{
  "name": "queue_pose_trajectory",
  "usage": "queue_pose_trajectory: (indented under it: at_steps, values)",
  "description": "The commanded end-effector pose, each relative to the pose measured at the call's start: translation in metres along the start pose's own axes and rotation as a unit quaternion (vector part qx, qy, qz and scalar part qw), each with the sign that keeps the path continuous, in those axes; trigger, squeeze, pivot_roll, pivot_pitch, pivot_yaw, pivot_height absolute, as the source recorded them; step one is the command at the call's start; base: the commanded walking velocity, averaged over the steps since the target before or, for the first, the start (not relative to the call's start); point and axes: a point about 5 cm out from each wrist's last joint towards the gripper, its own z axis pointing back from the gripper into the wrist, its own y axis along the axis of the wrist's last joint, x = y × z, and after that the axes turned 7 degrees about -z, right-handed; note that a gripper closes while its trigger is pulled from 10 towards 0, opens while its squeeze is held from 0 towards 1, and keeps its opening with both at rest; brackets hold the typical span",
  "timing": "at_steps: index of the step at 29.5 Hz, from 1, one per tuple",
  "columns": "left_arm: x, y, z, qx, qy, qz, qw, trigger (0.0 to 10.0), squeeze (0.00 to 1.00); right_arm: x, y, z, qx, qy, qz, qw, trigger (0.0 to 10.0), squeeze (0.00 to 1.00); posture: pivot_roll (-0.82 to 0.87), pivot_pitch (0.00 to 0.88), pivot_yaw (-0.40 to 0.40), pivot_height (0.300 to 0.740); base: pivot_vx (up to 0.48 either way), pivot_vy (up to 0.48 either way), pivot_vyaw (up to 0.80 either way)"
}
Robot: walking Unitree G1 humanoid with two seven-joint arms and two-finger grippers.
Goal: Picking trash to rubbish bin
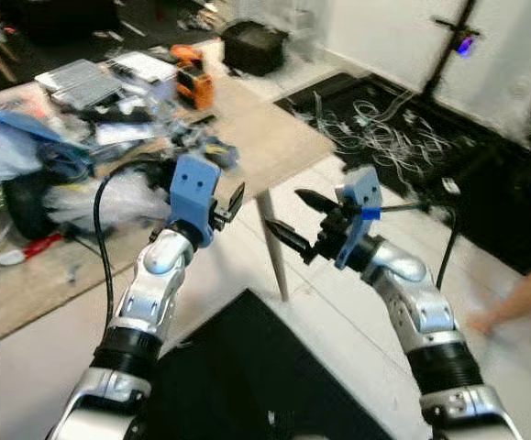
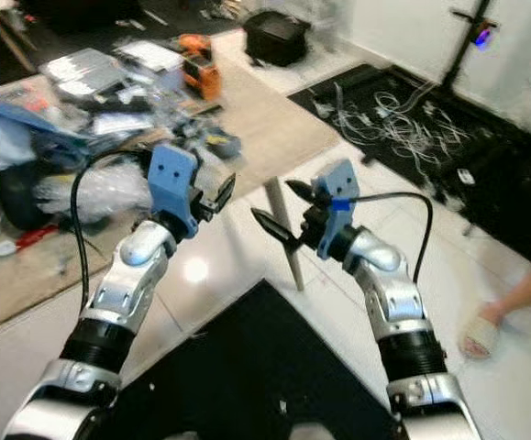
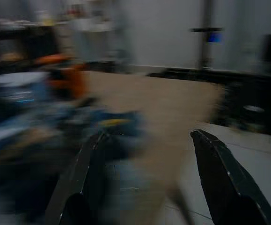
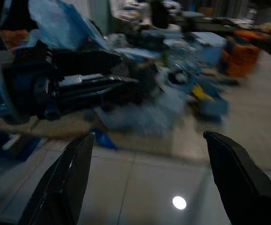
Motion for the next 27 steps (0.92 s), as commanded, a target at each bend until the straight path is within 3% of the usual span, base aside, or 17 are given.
queue_pose_trajectory:
  at_steps: [1,2,3,4,9,11,19,21,24,25,26,27]
  values:
    - [-0.013,0.01,-0.001,0.028,0.044,0.004,0.999,10.0,0.0,0.0,-0.004,0.005,-0.005,-0.001,0.0,1.0,10.0,0.0,-0.07,0.0,-0.04,0.74,0.375,0.0,0.75]
    - [-0.02,0.014,-0.001,0.04,0.064,0.006,0.997,10.0,0.0,0.0,-0.004,0.005,-0.004,-0.001,0.0,1.0,10.0,0.0,-0.07,0.0,-0.04,0.74,0.375,0.0,0.75]
    - [-0.04,0.026,0.002,0.074,0.126,0.025,0.989,10.0,0.0,0.0,-0.004,0.005,-0.004,0.0,-0.001,1.0,10.0,0.0,-0.07,0.0,-0.039,0.74,0.39,0.0,0.75]
    - [-0.046,0.028,0.003,0.083,0.141,0.031,0.986,10.0,0.0,0.0,-0.004,0.005,-0.004,0.001,-0.001,1.0,10.0,0.0,-0.07,0.0,-0.039,0.74,0.39,0.0,0.75]
    - [-0.066,0.044,0.009,0.13,0.185,0.063,0.972,10.0,0.0,0.0,-0.003,0.006,-0.003,0.001,-0.002,1.0,10.0,0.0,-0.07,0.0,-0.041,0.74,0.372,0.0,0.75]
    - [-0.066,0.047,0.01,0.14,0.184,0.067,0.971,10.0,0.0,0.001,-0.003,0.006,-0.001,0.0,-0.004,1.0,10.0,0.0,-0.07,0.0,-0.042,0.74,0.169,0.0,0.75]
    - [-0.037,0.052,0.009,0.16,0.025,0.065,0.985,10.0,0.0,0.002,-0.005,0.007,-0.004,-0.008,-0.01,1.0,10.0,0.0,-0.08,0.0,-0.044,0.74,0.0,0.0,0.06]
    - [-0.039,0.055,0.014,0.166,-0.008,0.065,0.984,10.0,0.0,0.002,-0.005,0.007,-0.004,-0.009,-0.011,1.0,10.0,0.0,-0.08,0.0,-0.044,0.74,0.0,0.0,0.0]
    - [-0.041,0.063,0.027,0.178,-0.097,0.079,0.976,10.0,0.0,0.003,-0.005,0.007,-0.004,-0.009,-0.013,1.0,10.0,0.0,-0.07,0.0,-0.047,0.74,0.0,0.0,0.0]
    - [-0.041,0.063,0.027,0.178,-0.097,0.079,0.976,10.0,0.0,0.003,-0.005,0.007,-0.004,-0.009,-0.013,1.0,10.0,0.0,-0.07,0.0,-0.047,0.74,0.0,0.0,0.0]
    - [-0.04,0.068,0.036,0.184,-0.145,0.078,0.969,10.0,0.0,0.003,-0.005,0.007,-0.003,-0.009,-0.015,1.0,10.0,0.0,-0.07,0.0,-0.047,0.74,0.0,0.0,0.0]
    - [-0.04,0.068,0.036,0.184,-0.145,0.078,0.969,10.0,0.0,0.003,-0.005,0.007,-0.003,-0.009,-0.015,1.0,10.0,0.0,-0.07,0.0,-0.047,0.74,0.0,0.0,0.0]
